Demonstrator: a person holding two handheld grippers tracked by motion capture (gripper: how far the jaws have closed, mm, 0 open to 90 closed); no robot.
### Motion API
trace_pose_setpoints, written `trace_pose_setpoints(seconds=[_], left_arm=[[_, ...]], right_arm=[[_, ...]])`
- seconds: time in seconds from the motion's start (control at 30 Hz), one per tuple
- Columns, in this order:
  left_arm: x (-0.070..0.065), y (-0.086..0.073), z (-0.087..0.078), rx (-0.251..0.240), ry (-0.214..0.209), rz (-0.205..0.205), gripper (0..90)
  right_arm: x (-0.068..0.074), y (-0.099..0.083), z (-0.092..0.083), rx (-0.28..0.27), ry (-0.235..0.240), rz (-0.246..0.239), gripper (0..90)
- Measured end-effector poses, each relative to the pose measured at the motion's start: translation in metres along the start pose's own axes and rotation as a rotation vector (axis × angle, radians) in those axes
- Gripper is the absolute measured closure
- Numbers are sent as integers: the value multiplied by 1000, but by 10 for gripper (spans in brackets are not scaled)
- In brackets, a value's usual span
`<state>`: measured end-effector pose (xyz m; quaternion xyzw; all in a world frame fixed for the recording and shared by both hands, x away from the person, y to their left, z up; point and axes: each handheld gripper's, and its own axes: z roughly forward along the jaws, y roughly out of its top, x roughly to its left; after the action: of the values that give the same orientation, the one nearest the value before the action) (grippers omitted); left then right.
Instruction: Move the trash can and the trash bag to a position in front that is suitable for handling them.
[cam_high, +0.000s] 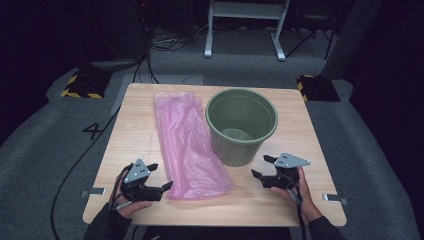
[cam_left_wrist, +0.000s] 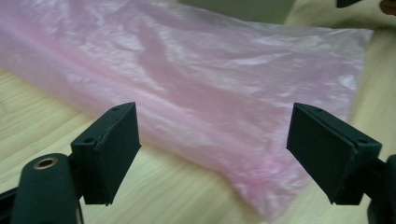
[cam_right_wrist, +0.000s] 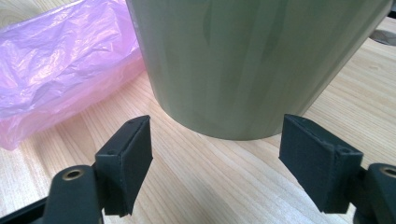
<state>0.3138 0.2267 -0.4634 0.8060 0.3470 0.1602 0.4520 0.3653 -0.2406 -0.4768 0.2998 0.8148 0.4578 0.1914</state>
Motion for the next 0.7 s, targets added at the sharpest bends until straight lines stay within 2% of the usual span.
trace_pose_setpoints(seconds=[0.07,0.1,0.17,0.2,0.23,0.3,0.37,0.43,0.6,0.7], left_arm=[[10,-3,2,7,38,5,207],[17,-5,5,10,8,-20,240],[24,-7,15,41,-19,-29,242],[23,-7,20,50,-52,-30,277],[22,-7,23,58,-78,-20,339],[13,-6,33,92,-111,17,348],[5,-6,40,106,-135,33,400],[0,-6,46,115,-159,32,411],[-14,-3,55,138,-185,63,429],[-18,-3,56,146,-189,69,434]], right_arm=[[-1,-1,-1,0,-1,2,256],[-2,-1,-1,1,-1,5,256],[-2,-1,-2,-3,8,11,256],[-1,-1,-2,-2,8,10,256],[0,0,-2,-3,15,8,258],[2,0,-2,0,26,2,261],[5,0,-2,0,43,5,273],[6,0,-1,-1,57,9,279],[15,3,3,-3,102,16,304],[22,7,13,7,93,-3,315]])
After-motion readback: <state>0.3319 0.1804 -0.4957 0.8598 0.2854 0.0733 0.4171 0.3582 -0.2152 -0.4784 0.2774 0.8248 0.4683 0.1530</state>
